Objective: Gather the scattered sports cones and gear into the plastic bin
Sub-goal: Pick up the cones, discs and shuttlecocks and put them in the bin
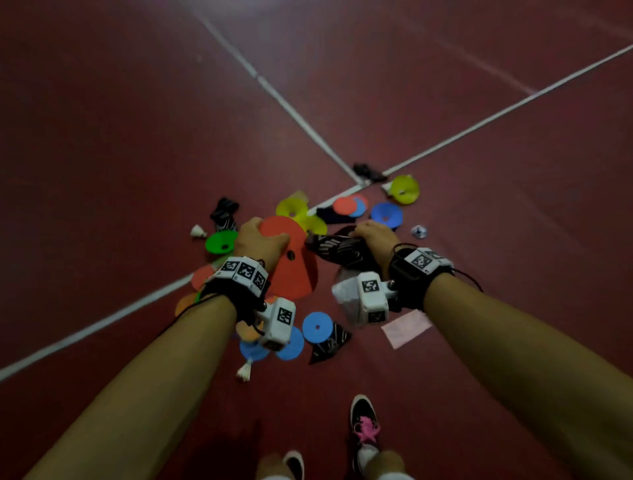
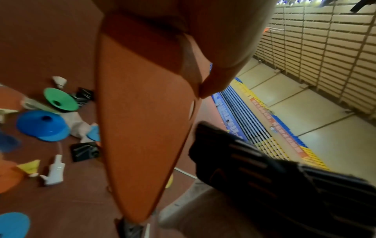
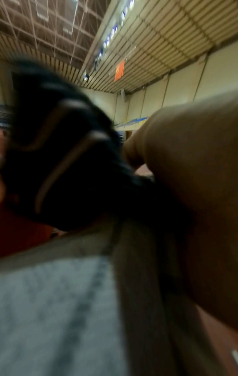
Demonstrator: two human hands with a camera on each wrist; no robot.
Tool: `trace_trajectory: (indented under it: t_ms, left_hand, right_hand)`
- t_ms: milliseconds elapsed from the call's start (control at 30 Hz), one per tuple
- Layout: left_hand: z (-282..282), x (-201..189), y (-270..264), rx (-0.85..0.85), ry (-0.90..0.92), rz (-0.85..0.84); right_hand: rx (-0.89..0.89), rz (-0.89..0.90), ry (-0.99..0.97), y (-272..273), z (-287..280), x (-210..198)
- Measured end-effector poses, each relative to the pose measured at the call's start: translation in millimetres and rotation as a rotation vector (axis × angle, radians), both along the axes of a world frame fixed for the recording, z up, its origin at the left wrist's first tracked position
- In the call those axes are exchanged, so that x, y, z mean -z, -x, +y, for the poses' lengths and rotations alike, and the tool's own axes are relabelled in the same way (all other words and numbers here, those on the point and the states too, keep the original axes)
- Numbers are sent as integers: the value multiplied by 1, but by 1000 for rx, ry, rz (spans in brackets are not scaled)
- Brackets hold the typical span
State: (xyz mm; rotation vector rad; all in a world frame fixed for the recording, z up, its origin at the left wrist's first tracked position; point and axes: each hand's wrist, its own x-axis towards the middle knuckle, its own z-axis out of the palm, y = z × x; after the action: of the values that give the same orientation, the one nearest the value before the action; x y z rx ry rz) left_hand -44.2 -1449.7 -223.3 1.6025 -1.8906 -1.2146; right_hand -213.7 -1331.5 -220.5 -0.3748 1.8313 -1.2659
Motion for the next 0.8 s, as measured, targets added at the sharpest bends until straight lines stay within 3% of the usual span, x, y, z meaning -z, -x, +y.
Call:
trace_trajectory:
  t_ms: [100, 167, 367, 600, 800]
  left_hand:
    - [17, -48, 24, 84, 7, 97]
    - [45, -71, 39, 196, 0, 124]
    - [149, -115, 78, 506, 9, 161]
    - [341, -154, 113, 895, 62, 216]
    - [561, -168, 140, 1210, 95, 206]
  right_hand:
    - [96, 91, 32, 4, 40, -53]
    - [264, 167, 84, -1, 84, -79]
    - [501, 308, 82, -17, 221, -127]
    - [841, 525, -171, -37, 443, -134]
    - [1138, 601, -209, -77, 643, -124]
